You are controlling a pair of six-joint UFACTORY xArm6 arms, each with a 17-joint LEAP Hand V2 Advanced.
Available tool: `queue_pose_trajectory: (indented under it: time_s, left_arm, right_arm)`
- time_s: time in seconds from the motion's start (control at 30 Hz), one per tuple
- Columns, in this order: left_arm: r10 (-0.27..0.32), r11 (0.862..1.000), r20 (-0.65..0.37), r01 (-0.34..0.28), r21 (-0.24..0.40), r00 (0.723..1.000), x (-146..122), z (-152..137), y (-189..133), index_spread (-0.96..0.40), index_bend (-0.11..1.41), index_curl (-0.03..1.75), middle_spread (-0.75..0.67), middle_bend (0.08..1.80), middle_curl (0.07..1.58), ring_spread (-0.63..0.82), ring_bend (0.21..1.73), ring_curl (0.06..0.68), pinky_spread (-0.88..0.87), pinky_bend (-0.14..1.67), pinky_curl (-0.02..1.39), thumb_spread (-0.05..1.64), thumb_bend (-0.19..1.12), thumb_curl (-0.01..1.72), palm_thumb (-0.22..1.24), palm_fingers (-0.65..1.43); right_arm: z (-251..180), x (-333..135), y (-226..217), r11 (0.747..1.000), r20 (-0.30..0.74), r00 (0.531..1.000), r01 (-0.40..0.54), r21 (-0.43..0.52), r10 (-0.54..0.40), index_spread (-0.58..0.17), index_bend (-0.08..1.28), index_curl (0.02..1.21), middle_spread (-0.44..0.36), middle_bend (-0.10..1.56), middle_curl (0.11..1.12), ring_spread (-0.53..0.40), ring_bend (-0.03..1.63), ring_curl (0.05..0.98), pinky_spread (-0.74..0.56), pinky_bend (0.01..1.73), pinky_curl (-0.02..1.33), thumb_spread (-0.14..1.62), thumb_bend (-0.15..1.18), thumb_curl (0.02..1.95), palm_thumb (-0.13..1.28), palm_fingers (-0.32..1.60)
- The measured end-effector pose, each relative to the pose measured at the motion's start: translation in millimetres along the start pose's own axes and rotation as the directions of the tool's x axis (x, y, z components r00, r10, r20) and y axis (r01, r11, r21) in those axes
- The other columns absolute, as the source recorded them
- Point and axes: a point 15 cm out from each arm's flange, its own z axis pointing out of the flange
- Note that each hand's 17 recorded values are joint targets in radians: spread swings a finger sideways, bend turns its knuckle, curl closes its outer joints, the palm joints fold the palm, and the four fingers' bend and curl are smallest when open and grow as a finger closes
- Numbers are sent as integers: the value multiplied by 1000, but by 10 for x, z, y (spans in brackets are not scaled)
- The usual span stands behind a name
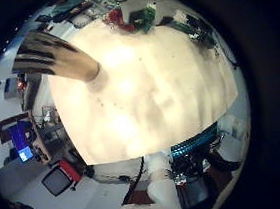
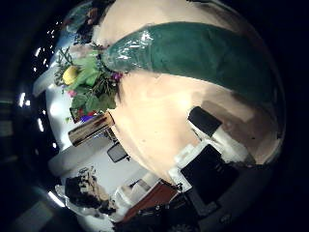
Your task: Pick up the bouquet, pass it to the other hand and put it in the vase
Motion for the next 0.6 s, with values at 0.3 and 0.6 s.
queue_pose_trajectory:
  time_s: [0.3, 0.6]
  left_arm:
    - [0, 1000, 10, 0, 4, 1000, -13, -36, 1, 201, 178, 359, 319, 215, 334, 514, 392, 202, 516, 185, 250, 979, -27, 313, 469, 201]
    - [3, 1000, 10, -3, 7, 1000, -13, -45, 3, 201, 181, 361, 316, 212, 336, 509, 386, 200, 509, 183, 249, 979, -27, 313, 469, 197]
  right_arm:
    - [39, -27, 129, 998, -15, 1000, 14, -58, -15, -97, 174, 295, 127, 342, 366, 70, 508, 264, 177, 201, 293, 970, -22, 464, 808, 377]
    - [-27, -19, 108, 998, -39, 999, 16, -65, -19, -174, 239, 327, 81, 401, 381, -24, 595, 264, 133, 183, 264, 971, -20, 468, 818, 614]
